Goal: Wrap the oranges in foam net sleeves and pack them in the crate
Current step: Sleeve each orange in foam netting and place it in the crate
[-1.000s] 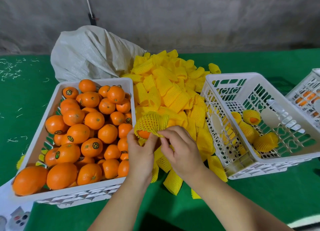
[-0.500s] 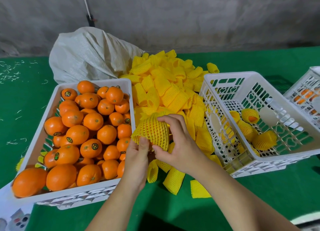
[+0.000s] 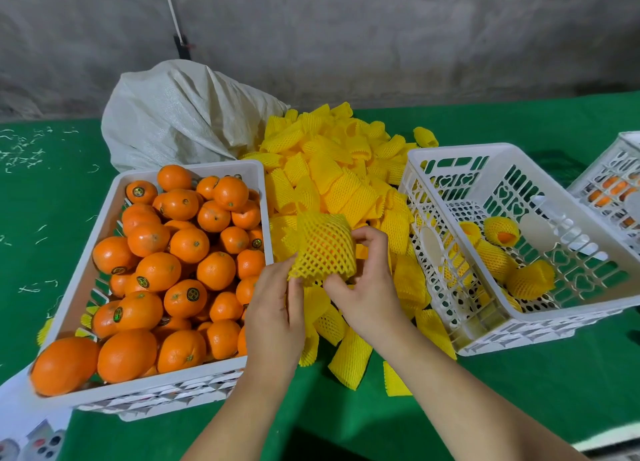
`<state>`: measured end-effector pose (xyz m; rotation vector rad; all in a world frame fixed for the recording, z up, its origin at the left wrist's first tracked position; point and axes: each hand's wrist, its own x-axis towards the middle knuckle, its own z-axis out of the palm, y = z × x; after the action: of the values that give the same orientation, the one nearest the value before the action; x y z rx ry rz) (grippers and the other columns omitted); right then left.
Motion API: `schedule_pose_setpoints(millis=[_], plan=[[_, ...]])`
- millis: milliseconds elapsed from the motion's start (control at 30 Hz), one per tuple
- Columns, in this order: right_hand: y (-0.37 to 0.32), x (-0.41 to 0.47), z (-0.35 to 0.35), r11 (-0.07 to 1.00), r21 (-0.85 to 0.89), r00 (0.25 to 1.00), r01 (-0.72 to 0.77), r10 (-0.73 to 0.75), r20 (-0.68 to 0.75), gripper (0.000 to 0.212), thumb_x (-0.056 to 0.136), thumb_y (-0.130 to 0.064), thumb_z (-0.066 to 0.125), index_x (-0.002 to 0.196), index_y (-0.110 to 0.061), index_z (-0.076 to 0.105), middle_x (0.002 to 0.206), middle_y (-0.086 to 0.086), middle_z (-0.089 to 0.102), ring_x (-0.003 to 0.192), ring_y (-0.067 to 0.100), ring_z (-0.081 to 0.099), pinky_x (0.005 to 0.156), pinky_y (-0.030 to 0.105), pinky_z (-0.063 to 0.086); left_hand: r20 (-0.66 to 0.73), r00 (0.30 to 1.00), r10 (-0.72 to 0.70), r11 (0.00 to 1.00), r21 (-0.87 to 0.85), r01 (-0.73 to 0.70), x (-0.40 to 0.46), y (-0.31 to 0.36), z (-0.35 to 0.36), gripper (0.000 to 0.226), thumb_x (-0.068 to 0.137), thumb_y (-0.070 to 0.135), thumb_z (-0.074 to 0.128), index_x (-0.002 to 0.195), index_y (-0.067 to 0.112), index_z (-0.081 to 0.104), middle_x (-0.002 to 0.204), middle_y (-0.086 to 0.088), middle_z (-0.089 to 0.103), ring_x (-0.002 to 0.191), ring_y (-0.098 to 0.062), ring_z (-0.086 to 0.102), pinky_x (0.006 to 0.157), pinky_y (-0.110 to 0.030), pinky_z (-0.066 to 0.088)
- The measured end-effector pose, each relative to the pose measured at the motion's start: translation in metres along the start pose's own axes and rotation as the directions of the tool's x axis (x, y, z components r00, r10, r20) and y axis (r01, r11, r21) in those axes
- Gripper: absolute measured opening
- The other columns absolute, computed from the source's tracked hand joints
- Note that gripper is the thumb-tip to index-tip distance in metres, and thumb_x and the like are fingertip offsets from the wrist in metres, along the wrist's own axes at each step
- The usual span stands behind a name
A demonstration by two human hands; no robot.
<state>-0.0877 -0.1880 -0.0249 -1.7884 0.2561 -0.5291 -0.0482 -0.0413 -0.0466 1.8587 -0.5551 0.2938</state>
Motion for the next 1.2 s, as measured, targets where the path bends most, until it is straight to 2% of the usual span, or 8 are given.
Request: schedule_pose_setpoints(millis=[133,233,433,600,767,867,1033,1200], plan=[[-0.008,-0.005,-0.002,0.999,-0.044,0.996,-0.030,0.034,0.079,0.084,0.069,-0.039,0.065,0.141,-0.057,0.027,0.138,-0.035,0.025,0.129,-0.018,0.034,0.093,0.001,0.039,0.166,0.950,-0.264,0.746,-0.589,0.310,0.006,0.021,0.002,0.037,0.092,0.048,0.066,0.119,0.024,0.062,0.144,0.002,0.057,0.136,-0.022,0.056,0.105,-0.043,0.051],[-0.013,-0.004,-0.005,0.987,0.127,0.982,-0.096,0.073,0.176,0.075,0.074,-0.052,0.067,0.143,-0.061,0.039,0.147,-0.030,0.029,0.139,-0.009,0.035,0.108,0.020,0.042,0.332,0.813,-0.479,0.416,-0.729,0.544,0.009,0.032,0.006,0.045,0.093,0.061,0.061,0.102,0.017,0.066,0.148,-0.011,0.059,0.136,-0.033,0.058,0.102,-0.050,0.048],[-0.013,0.008,-0.015,0.964,0.205,0.986,-0.167,0.169,0.007,0.090,0.071,-0.067,0.085,0.146,-0.066,0.035,0.159,-0.020,0.040,0.144,0.006,0.042,0.113,0.039,0.044,0.423,0.819,-0.388,0.509,-0.642,0.573,0.003,0.032,0.011,0.043,0.085,0.042,0.076,0.120,0.017,0.071,0.145,-0.007,0.063,0.134,-0.028,0.062,0.110,-0.047,0.051],[0.004,0.025,-0.068,0.894,0.341,0.950,-0.290,0.313,-0.014,0.071,0.073,-0.078,0.076,0.134,-0.045,0.060,0.137,-0.002,0.066,0.108,0.020,0.070,0.078,0.038,0.059,0.257,0.952,-0.168,0.981,-0.047,0.186,0.031,-0.027,-0.030,0.043,0.103,0.037,0.061,0.143,0.034,0.047,0.131,0.008,0.068,0.121,-0.013,0.064,0.086,-0.029,0.057],[0.020,0.051,-0.158,0.971,0.069,0.872,-0.228,0.236,-0.429,0.057,0.093,-0.053,0.068,0.144,-0.045,0.044,0.141,-0.006,0.058,0.111,0.022,0.069,0.072,0.042,0.064,0.339,0.875,-0.346,0.670,0.742,-0.023,0.039,-0.087,-0.052,0.058,0.098,0.041,0.067,0.152,0.026,0.053,0.153,-0.008,0.053,0.132,-0.044,0.047,0.102,-0.061,0.041],[0.050,0.054,-0.202,0.865,-0.207,0.774,-0.456,0.271,-0.572,0.072,0.102,-0.029,0.062,0.159,-0.036,0.019,0.156,0.009,0.039,0.138,0.037,0.048,0.103,0.057,0.052,0.404,0.763,-0.504,0.589,0.807,-0.039,0.036,-0.088,-0.044,0.073,0.097,0.064,0.058,0.160,0.045,0.027,0.168,0.002,0.019,0.142,-0.040,0.037,0.113,-0.057,0.033],[0.089,0.044,-0.209,0.667,-0.293,0.696,-0.685,0.480,-0.534,0.074,0.105,-0.027,0.053,0.165,-0.035,0.011,0.173,0.004,-0.012,0.143,0.045,0.042,0.046,0.022,0.049,0.296,0.803,-0.517,0.633,0.763,0.127,0.039,-0.078,-0.042,0.073,0.088,0.045,0.081,0.151,0.034,0.049,0.154,-0.010,0.038,0.128,-0.048,0.049,0.104,-0.064,0.042],[0.090,0.046,-0.199,0.593,-0.579,0.828,-0.560,0.374,-0.418,0.068,0.107,-0.049,0.042,0.165,-0.033,0.010,0.172,0.004,-0.019,0.150,0.047,0.030,0.106,0.054,0.049,0.185,0.918,-0.350,0.812,0.549,0.199,0.038,-0.076,-0.047,0.060,0.084,0.022,0.088,0.136,0.018,0.059,0.132,-0.017,0.055,0.114,-0.042,0.055,0.095,-0.060,0.050]])
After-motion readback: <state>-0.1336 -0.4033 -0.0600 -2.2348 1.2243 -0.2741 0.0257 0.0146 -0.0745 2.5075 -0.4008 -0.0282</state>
